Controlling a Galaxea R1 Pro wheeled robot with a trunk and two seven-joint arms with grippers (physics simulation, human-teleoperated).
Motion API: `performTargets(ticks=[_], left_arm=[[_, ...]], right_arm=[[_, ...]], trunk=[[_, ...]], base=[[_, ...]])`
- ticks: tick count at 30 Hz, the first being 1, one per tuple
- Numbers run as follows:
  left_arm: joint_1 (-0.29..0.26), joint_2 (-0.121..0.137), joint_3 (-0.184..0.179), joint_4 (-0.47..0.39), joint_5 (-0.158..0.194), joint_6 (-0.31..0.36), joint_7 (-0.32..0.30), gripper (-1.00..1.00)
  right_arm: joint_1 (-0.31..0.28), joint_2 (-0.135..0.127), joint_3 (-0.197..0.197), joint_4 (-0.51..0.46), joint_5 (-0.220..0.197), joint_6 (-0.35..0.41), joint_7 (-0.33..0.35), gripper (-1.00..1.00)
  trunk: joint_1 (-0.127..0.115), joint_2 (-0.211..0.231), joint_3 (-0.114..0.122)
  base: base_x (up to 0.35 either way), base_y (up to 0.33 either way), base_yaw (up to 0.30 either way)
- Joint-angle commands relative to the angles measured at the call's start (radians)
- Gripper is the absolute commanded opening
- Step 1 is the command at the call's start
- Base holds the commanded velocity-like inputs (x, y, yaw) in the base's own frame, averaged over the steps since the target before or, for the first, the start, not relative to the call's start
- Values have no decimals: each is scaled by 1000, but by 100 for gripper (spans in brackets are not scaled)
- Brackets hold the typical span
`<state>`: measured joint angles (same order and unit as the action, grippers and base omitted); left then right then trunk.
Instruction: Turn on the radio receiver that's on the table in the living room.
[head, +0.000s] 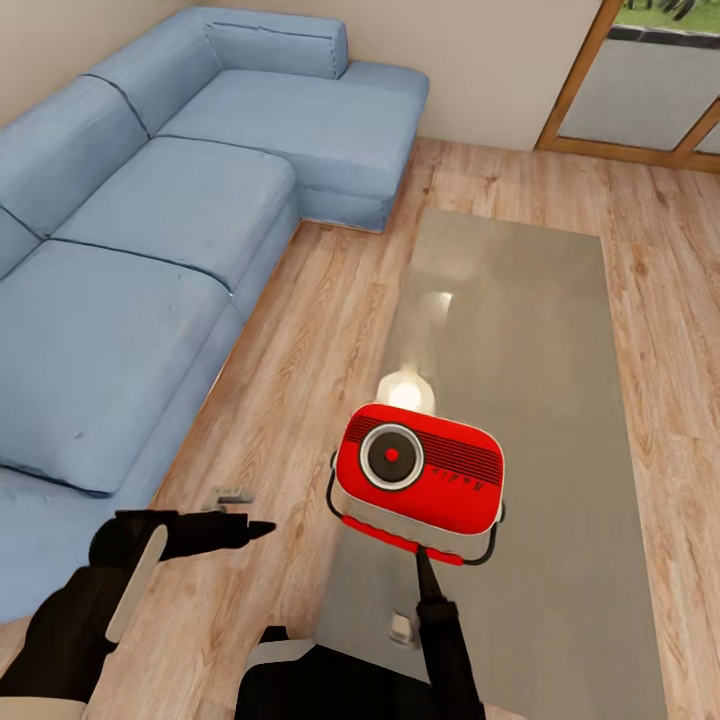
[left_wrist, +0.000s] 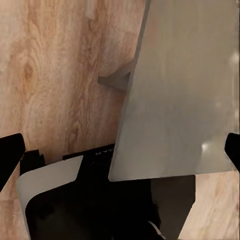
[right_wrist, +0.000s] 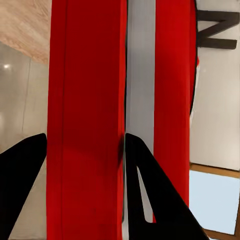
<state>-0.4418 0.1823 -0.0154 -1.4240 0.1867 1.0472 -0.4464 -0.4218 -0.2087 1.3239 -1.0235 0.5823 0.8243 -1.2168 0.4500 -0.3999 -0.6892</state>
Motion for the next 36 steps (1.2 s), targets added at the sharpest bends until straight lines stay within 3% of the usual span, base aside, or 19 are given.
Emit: performTargets(ticks=[1,3,7,19,27,33,36], left_arm=[[0,0,0,-4,-1,0,-21,100],[0,1,0,-10,-4,0,-79,100],[0,2,1,-13,-7,0,-103,100],[0,-2,3,-18,1,0,-110,100],[0,-7,3,-43,24,0,-149,100],[0,-12,4,-45,25,0,-153,100],[0,-30,3,-46,26,0,-153,100]], right_arm=[[2,3,1,24,8,8,-1,-100],[5,24,1,81,8,6,-1,-100],[6,46,1,127,7,-13,-12,-100],[54,41,-1,131,4,-80,-32,-100],[55,47,0,131,-65,-79,-35,-100],[55,46,0,131,-70,-82,-33,-100],[55,47,0,131,-70,-81,-33,-100]], trunk=[[0,0,0],[0,0,0],[0,0,0],[0,0,0],[0,0,0],[0,0,0],[0,0,0]], base=[[0,0,0],[0,0,0],[0,0,0],[0,0,0],[0,0,0],[0,0,0],[0,0,0]])
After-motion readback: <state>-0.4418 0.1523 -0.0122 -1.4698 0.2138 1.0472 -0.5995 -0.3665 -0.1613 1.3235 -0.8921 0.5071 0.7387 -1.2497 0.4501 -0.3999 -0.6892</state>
